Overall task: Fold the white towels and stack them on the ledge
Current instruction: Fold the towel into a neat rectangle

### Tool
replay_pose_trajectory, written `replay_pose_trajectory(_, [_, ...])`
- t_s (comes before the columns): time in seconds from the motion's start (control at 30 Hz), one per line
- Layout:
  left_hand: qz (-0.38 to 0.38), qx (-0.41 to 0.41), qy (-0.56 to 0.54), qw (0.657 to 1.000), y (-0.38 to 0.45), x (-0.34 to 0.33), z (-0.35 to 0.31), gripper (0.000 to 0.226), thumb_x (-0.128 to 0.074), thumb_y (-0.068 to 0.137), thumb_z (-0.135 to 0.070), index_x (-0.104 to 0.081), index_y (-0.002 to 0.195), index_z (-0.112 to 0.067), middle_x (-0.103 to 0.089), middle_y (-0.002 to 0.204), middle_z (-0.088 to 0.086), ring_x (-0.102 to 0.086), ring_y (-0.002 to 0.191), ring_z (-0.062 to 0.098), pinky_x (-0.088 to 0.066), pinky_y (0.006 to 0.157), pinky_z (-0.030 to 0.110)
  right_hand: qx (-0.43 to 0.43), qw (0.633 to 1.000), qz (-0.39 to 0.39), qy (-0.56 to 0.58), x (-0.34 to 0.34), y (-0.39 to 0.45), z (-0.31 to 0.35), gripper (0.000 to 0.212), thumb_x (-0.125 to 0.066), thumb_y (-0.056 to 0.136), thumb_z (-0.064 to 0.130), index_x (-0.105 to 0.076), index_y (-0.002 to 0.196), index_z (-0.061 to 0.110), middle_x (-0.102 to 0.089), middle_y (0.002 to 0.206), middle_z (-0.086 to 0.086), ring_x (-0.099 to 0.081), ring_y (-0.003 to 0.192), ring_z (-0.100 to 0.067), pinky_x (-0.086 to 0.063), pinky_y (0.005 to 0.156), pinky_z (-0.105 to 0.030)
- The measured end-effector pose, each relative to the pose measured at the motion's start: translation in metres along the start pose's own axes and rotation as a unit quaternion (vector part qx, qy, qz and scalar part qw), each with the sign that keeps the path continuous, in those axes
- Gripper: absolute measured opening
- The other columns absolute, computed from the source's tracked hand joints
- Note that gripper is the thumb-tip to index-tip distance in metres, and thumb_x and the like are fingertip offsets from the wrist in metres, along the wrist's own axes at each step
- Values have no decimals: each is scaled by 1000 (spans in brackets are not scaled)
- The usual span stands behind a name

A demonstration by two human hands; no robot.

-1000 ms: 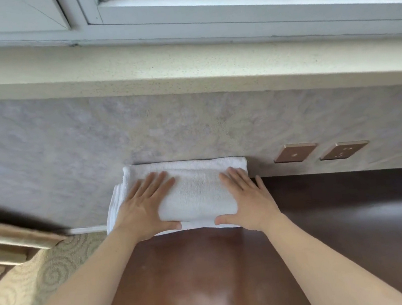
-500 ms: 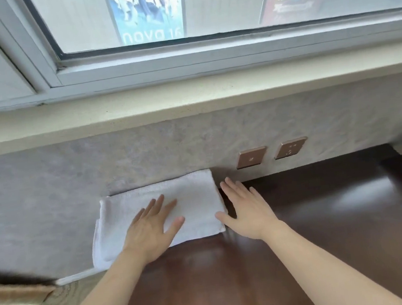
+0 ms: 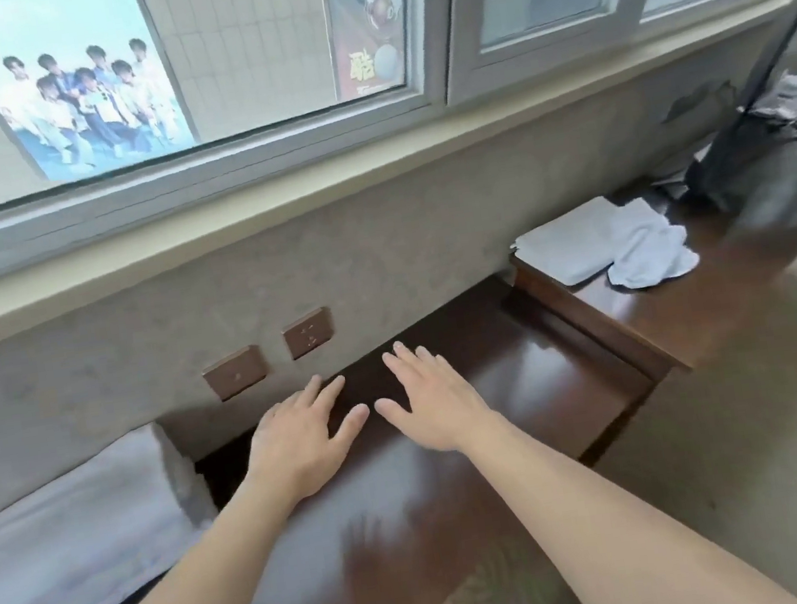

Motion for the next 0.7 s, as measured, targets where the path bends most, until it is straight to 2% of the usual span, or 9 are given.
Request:
replay_pose_trajectory(0.17, [1,-62,-19,998,37,-15,-158,77,-12,92,-73,-28,156,-34,-26,164,0,-35,145,21,-28,117,36,-60,997,-43,-11,71,-49,-115,70,-37,103,52,-17,159,17,-8,168,-3,-7,153,-28,-6,124,-45])
replay_pose_trajectory(0.27, [-1,-87,-30,996,49,-14,-222,85,-4,86,-79,-28,156,-36,-26,164,-3,-35,146,20,-28,118,36,-94,994,-49,-1,97,-74,-173,70,-36,103,54,-15,160,19,-6,168,-1,-4,154,-26,-4,125,-44])
replay_pose_trajectory(0.33, [-5,-101,-29,994,62,-10,-252,89,-2,83,-80,-28,155,-36,-26,164,-3,-35,145,20,-27,118,36,-108,993,-52,6,110,-84,-205,71,-34,102,56,-14,160,20,-5,168,0,-4,154,-25,-3,125,-44])
replay_pose_trajectory(0.47, [-3,-130,-18,991,99,-13,-298,77,-12,91,-75,-28,156,-36,-25,164,-3,-35,145,21,-27,117,36,-139,988,-62,11,126,-92,-260,70,-31,102,57,-13,160,21,-4,168,-1,-4,154,-23,-3,125,-43])
replay_pose_trajectory(0.7, [28,-180,-33,983,194,-43,-382,75,-12,92,-74,-25,156,-37,-23,165,-4,-32,147,19,-23,117,35,-212,975,-66,21,148,-84,-373,69,-28,102,58,-9,160,25,-2,168,3,-1,155,-19,1,124,-40])
Point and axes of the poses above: each hand's wrist, its own y-axis towards the middle knuckle, its own x-axis out of the back of the hand, z = x × y, the point moved 10 cm from there along y, towards the middle knuckle
